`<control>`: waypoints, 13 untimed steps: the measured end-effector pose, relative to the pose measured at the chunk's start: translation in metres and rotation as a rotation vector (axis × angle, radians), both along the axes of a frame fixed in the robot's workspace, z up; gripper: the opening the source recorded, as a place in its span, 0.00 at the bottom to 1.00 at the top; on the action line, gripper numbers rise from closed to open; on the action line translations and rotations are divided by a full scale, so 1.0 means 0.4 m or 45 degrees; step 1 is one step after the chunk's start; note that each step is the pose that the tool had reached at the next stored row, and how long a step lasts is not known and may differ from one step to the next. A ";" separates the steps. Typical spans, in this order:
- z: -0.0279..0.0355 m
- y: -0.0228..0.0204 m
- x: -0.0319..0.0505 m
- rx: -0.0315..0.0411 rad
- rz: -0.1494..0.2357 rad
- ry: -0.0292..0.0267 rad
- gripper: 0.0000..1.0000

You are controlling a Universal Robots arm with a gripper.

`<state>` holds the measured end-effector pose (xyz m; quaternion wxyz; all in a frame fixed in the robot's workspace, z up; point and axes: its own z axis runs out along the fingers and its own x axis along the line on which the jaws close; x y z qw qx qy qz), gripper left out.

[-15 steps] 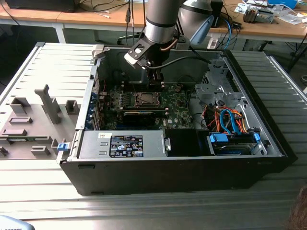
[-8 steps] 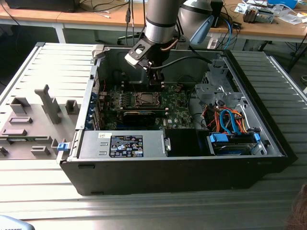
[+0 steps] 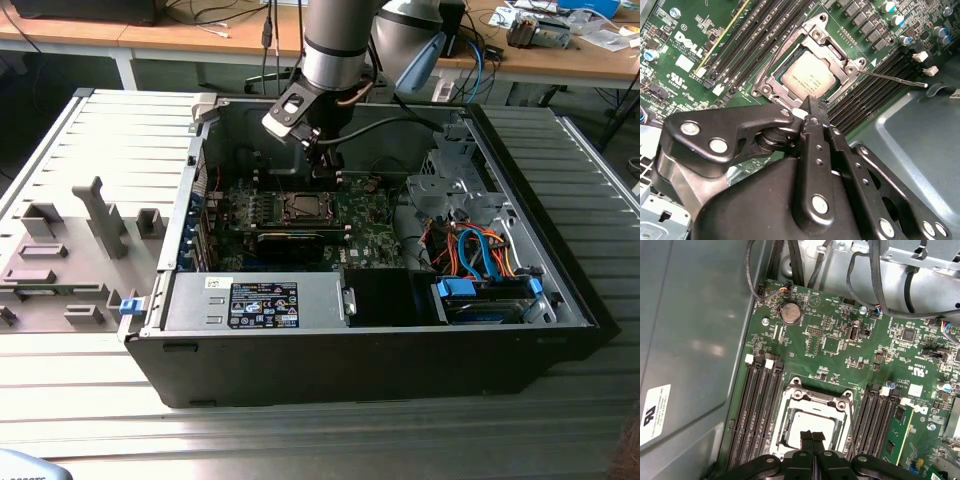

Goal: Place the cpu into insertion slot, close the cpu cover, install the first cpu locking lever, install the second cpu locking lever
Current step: 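Install the first cpu locking lever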

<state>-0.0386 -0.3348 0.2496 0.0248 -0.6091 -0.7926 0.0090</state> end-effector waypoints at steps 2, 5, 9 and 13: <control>0.000 0.000 0.000 0.0000 0.011 0.0000 0.11; 0.000 0.000 0.000 0.0000 0.031 -0.0001 0.11; 0.000 0.000 0.000 0.0000 0.065 -0.0001 0.11; 0.000 0.000 0.000 0.0000 0.080 0.0000 0.11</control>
